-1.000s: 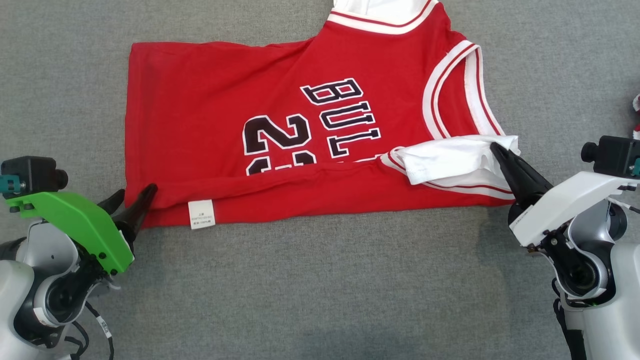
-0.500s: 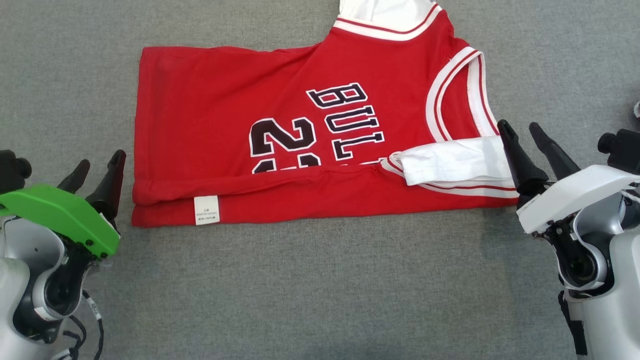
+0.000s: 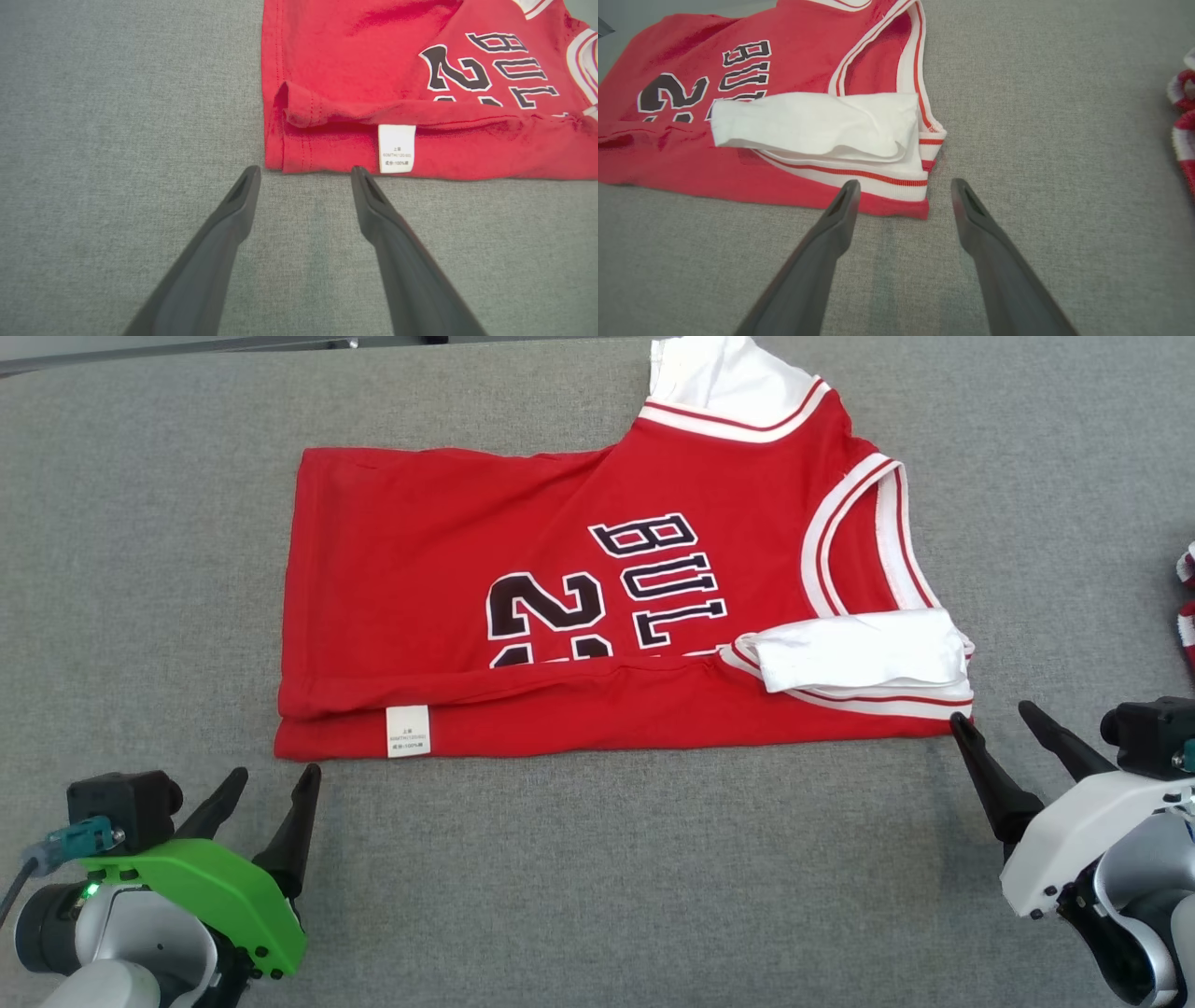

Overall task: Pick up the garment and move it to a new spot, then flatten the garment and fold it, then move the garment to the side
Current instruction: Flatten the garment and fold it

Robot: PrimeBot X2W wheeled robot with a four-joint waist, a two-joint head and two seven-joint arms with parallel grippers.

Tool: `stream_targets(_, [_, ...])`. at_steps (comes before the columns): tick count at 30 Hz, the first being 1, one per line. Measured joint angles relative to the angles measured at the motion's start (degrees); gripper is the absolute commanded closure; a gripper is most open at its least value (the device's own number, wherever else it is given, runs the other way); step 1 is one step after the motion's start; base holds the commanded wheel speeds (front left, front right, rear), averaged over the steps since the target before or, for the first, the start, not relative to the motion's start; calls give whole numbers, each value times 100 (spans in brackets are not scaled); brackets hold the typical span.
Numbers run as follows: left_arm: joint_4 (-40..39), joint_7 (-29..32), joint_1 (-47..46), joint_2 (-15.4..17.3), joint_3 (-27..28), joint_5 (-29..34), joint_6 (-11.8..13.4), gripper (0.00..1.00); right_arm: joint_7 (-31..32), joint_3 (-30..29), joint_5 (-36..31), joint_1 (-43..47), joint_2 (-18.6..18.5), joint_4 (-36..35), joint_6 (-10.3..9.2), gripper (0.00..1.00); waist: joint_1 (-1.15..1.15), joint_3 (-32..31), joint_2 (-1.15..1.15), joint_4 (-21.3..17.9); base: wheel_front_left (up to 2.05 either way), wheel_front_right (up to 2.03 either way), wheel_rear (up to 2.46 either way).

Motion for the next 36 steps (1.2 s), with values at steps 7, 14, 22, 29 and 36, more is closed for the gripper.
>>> stream_targets(7, [301,406,-454,-85,-135,-62,-144,0,409,-30,8,-391,-107,301,0,0,0,169,0,31,0,0,0])
stream_targets(14, [616,577,-717,-177,-247,-76,-255,0,545,113,40,-548,-97,601,0,0,0,223,0,66,0,0,0])
stream_targets(22, [827,626,-922,-255,-238,-113,-336,0,494,151,86,-586,-101,743,0,0,0,254,0,60,0,0,0])
stream_targets(29, [1100,803,-1076,-287,-270,-222,-416,0,499,250,137,-682,-100,821,0,0,0,342,0,12,0,0,0])
stream_targets(36, [1310,1033,-1265,-266,-389,-223,-548,61,721,581,313,-927,-223,991,-1,69,0,424,0,-72,0,0,0])
